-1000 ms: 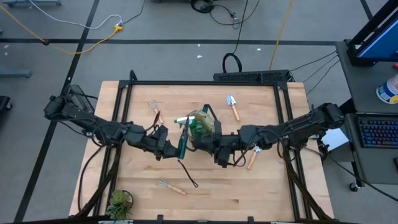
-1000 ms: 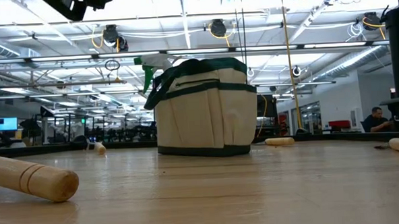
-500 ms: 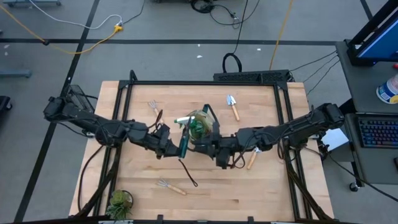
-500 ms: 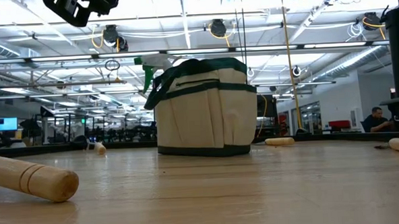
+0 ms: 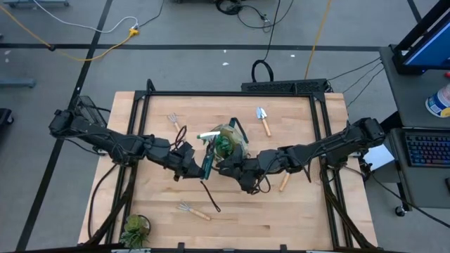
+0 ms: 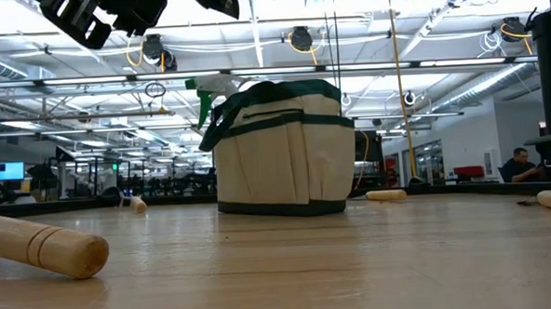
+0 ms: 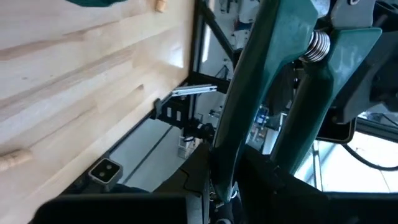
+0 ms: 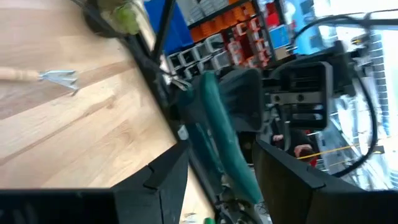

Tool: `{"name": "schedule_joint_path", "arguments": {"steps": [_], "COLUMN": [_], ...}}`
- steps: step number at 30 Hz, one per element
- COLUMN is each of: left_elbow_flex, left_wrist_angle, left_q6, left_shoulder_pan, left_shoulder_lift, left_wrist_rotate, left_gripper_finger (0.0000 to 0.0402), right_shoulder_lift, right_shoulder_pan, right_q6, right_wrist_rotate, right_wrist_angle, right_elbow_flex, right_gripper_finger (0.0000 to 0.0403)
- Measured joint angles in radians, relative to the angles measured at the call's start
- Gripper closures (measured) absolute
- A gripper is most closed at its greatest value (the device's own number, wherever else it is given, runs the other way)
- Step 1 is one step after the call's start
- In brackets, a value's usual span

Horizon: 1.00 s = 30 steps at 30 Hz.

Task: Pick & Place Garden tools in Gardening bag
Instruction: Put the shear scissors into the gardening bag

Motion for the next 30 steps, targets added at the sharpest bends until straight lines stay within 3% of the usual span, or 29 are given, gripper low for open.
{"name": "schedule_joint_path", "arguments": {"steps": [7,19,30], "left_elbow_flex": [0.0,0.132,0.146], "left_wrist_angle": [-0.019,-0.165,-0.194], "left_q6": [-0.039,0.037,0.057], "left_shoulder_pan": [-0.005,0.024,0.035], "left_shoulder_lift": [0.023,0.149,0.144], "left_wrist_rotate": [0.005,0.161,0.156], "left_gripper_finger": [0.0349,0.0349,0.0349], "right_shoulder_lift": [0.0,0.045,0.048], "right_shoulder_pan": [-0.007,-0.02,-0.009], "right_q6": [0.002,0.008,0.049], "right_wrist_rotate": [0.001,0.0,0.029], "right_wrist_angle": [0.002,-0.006,-0.089], "right_elbow_flex": [0.0,0.001,0.0], "right_gripper_finger": [0.023,0.0232,0.0232]}}
